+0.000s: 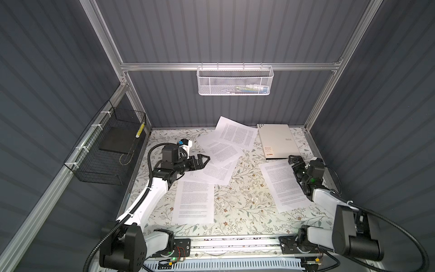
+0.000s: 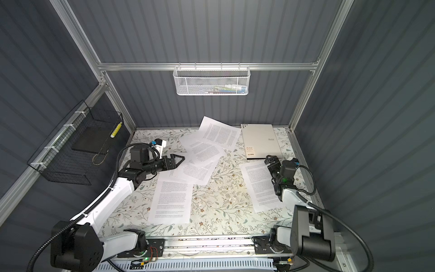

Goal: Put the files into the folder
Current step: 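Reach the right gripper to the cream folder while the left moves toward papers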

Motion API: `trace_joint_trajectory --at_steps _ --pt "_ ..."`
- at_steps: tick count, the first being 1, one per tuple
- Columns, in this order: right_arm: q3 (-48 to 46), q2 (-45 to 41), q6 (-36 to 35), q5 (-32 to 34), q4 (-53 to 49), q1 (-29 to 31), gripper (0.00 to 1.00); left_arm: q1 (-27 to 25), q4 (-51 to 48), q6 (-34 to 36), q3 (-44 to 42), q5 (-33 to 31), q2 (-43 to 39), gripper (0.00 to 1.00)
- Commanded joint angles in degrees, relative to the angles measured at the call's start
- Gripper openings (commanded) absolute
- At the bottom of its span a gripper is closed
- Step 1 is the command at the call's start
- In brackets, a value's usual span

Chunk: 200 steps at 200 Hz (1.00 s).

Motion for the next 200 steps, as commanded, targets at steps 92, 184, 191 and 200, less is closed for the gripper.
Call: trace_joint_trajectory --at_steps 92,184,191,200 --pt "3.79 29.16 22.49 -7.42 36.8 3.02 0.74 -7.95 1.89 6.99 -4.51 -2.72 -3.27 1.0" --pt "10.73 41.82 27.21 -8.08 42.88 1.1 0.55 -9.03 2.5 7.16 -4.16 -2.52 -1.93 1.0" --pt "11.13 42.35 27.27 -8.16 43.19 1.03 0.54 -9.03 2.51 7.12 -4.15 -2.51 -1.84 1.0" --pt "11.53 42.88 27.49 -8.17 43.49 0.9 0.52 -9.1 2.51 7.15 -4.02 -2.49 -1.72 1.0"
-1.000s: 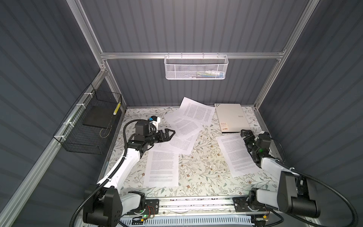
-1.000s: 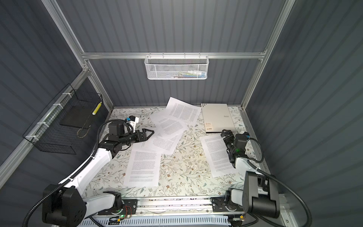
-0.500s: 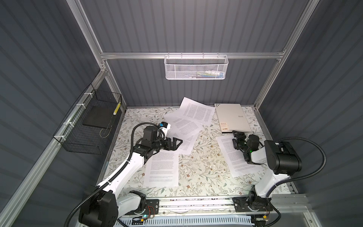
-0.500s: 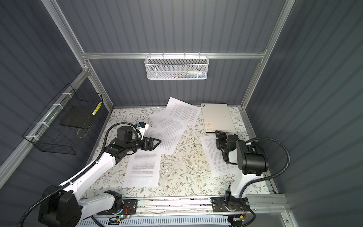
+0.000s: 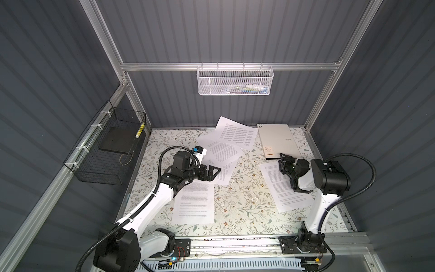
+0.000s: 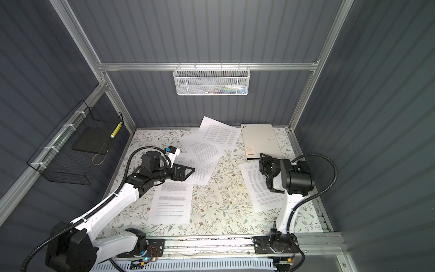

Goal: Put the files into the folder
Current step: 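Reach the right gripper to the cream folder while the left moves toward papers, then grasp and lift the cream folder's edge with the right gripper while the left gripper approaches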

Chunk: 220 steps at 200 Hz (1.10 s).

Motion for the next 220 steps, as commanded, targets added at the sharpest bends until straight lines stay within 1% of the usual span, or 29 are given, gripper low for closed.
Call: trace_joint_trajectory --at_steps 1,17,43,69,99,121,158,175,177,181,194,208,220 --pt "1.62 1.56 1.35 -0.01 3.15 -0.33 0.52 -0.56 0.65 1.19 0.32 0.16 0.54 1.0" --pt "2.28 2.77 1.82 -0.03 4.38 -0.58 0.5 -0.53 0.76 1.24 0.34 0.22 0.7 1.0" --pt "3.71 5.38 3.46 -0.49 7.78 -0.86 0.42 -0.59 0.87 1.14 0.43 0.33 1.13 1.0" --pt "5.61 7.97 4.76 -0.61 9.41 -1.03 0.37 -0.66 1.05 1.03 0.43 0.64 1.58 1.0" --pt "8.25 10.42 5.15 -0.69 9.99 -1.12 0.34 -0.75 1.2 0.95 0.34 0.4 2.06 1.0" --pt "10.28 11.93 5.14 -0.78 9.66 -1.28 0.33 -0.74 0.8 0.71 0.44 -0.18 2.62 1.0" --pt "12.87 13.94 5.46 -0.64 8.93 -1.3 0.33 -0.75 -4.14 -0.27 1.07 -5.1 3.85 1.0" --pt "14.07 14.93 5.89 -0.63 9.07 -1.29 0.3 -0.73 -7.51 -1.51 1.79 -7.71 4.56 1.0" --pt "14.18 15.03 5.89 -0.66 9.09 -1.3 0.29 -0.74 -7.94 -1.71 1.85 -9.32 4.61 1.0" --pt "14.46 15.14 5.84 -0.67 9.2 -1.36 0.29 -0.75 -8.63 -2.17 1.92 -10.39 4.69 1.0" --pt "15.12 15.57 5.91 -0.76 9.2 -1.36 0.27 -0.75 -10.54 -4.04 2.19 -12.01 4.86 1.0" --pt "15.74 15.94 6.18 -0.84 9.31 -1.39 0.22 -0.75 -12.57 -6.21 2.1 -13.5 4.62 1.0" --pt "15.68 15.75 6.34 -0.82 10.53 -1.4 0.14 -0.74 -15.57 -8.24 2.17 -15.81 4.31 1.0"
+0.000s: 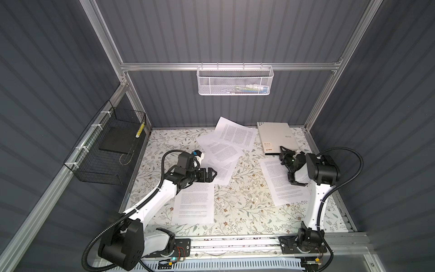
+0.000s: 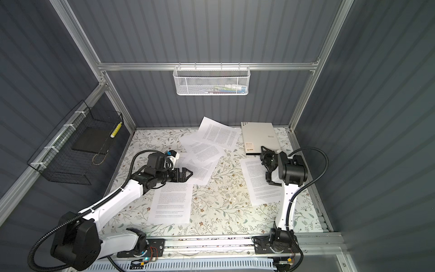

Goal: Put the files into the folder
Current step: 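Grasp and lift the cream folder's edge with the right gripper while the left gripper approaches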

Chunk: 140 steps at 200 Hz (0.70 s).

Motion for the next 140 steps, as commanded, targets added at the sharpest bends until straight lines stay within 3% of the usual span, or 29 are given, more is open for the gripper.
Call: trace_joint_trajectory --at_steps 1,23,46,106,140 --pt "0.68 1.85 1.35 0.02 -0.24 -0.43 0.13 -0.39 -7.68 -4.76 1.98 -5.55 -0.28 1.0" --pt "-1.09 -1.42 -0.05 -0.45 -0.23 -0.45 0.0 -0.4 -15.12 -8.03 2.06 -9.99 -0.1 1.0" --pt "-2.57 -5.63 -1.88 -2.34 -1.39 -0.72 0.0 -0.35 -18.9 -9.32 1.07 -8.91 0.68 1.0" --pt "-3.38 -14.07 -2.94 -8.17 -3.89 -2.29 0.0 -0.66 -11.46 -12.51 -4.91 -1.46 6.08 1.0" --pt "-4.3 -19.01 -2.59 -10.16 -5.43 -2.95 0.0 -2.35 -7.03 -12.66 -4.8 -0.72 12.15 1.0"
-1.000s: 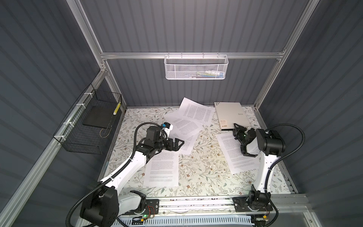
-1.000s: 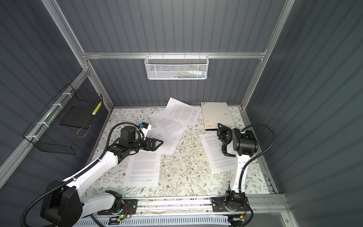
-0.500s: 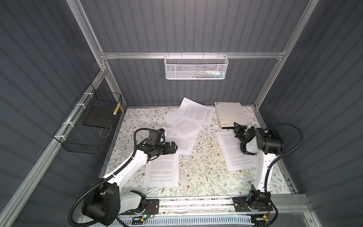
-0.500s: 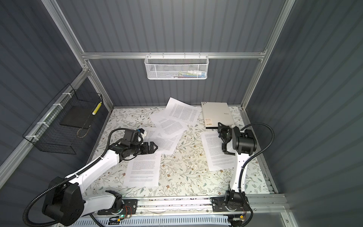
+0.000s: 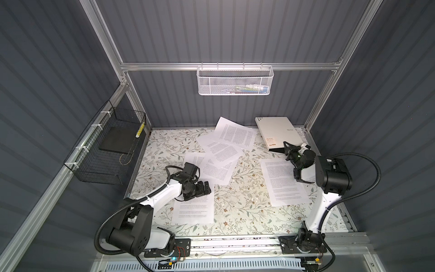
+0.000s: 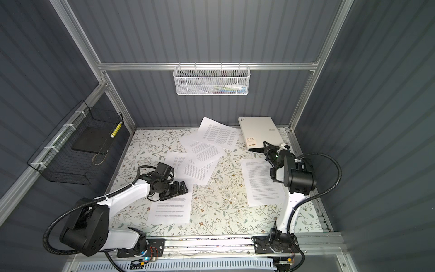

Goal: Put the files into the folder
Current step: 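Grasp and lift the cream folder's edge with the right gripper while the left gripper approaches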

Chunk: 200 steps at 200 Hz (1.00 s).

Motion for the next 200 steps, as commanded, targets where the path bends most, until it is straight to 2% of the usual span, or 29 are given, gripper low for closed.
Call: trace_joint_trajectory --at_steps 1,39,63,125,167,175,189,200 --pt "-0.57 -4.38 -0.56 -3.49 1.13 -0.6 0.0 -1.43 3.94 -1.14 0.0 2.38 3.43 1.0" --pt "-3.08 -11.38 -1.96 -5.13 -1.55 -1.84 0.0 -5.95 8.78 -1.36 4.15 2.01 12.7 1.0" --pt "-4.52 -16.01 -3.31 -6.54 -4.91 -2.56 0.0 -10.05 10.92 -1.2 10.87 1.98 21.44 1.0" --pt "-7.02 -32.38 -13.4 -8.34 -23.44 -5.67 0.0 -20.74 8.93 -2.09 39.2 2.72 46.32 1.0" --pt "-5.97 -41.63 -18.94 -7.65 -36.02 -6.6 0.0 -24.23 5.27 -4.19 65.82 4.96 64.74 1.0" --pt "-5.93 -42.61 -19.43 -7.68 -37.15 -6.59 0.0 -24.67 3.58 -4.35 71.05 7.04 68.14 1.0" --pt "-6.3 -43.95 -19.93 -7.94 -38.43 -6.53 0.0 -25.03 1.07 -4.68 77.2 8.66 70.67 1.0" --pt "-6.37 -45.0 -20.89 -8.51 -39.93 -6.59 0.0 -25.06 3.09 -4.68 75.73 9.54 67.7 1.0"
